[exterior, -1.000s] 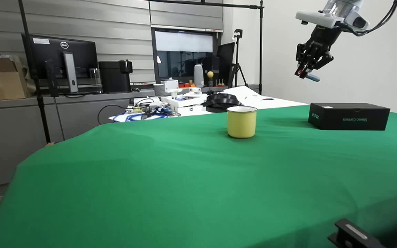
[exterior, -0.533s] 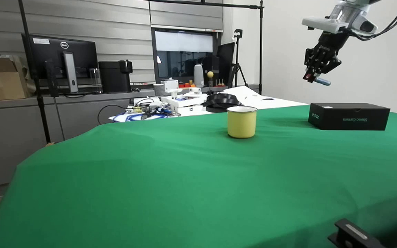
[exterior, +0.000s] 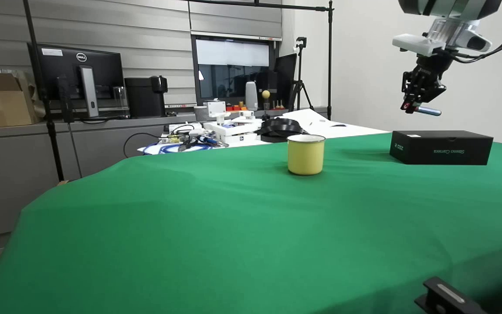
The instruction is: Take the marker out of the cup and put it on the box
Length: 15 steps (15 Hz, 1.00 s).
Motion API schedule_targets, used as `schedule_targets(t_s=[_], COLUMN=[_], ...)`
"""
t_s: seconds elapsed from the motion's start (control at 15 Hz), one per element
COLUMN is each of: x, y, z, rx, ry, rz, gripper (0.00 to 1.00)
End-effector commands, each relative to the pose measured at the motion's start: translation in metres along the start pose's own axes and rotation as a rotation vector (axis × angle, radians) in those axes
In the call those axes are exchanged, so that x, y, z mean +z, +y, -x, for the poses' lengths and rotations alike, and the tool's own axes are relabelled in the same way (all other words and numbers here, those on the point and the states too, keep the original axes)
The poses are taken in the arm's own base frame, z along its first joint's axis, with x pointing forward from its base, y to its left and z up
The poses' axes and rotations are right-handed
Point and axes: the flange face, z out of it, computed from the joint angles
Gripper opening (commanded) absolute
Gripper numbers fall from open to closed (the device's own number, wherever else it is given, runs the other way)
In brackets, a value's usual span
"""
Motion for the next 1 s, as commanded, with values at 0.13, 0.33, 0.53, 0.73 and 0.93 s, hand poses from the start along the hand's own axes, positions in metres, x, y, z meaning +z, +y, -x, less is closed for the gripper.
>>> schedule_targets(t_s=[0.13, 0.33, 0.53, 0.73, 0.93], x=[0.014, 0.017, 0.016, 0.019, 0.023], y=[0.011, 0.016, 0.02, 0.024, 0.027], z=[-0.01, -0.01, -0.006, -0.003, -0.001], rx=[0.089, 0.101, 0.105, 0.111, 0.13], ry=[0.059, 0.068, 0.074, 0.083, 0.099], rz=[0.04, 0.063, 0.074, 0.085, 0.091], gripper=[0.05, 0.05, 0.05, 0.05, 0.05])
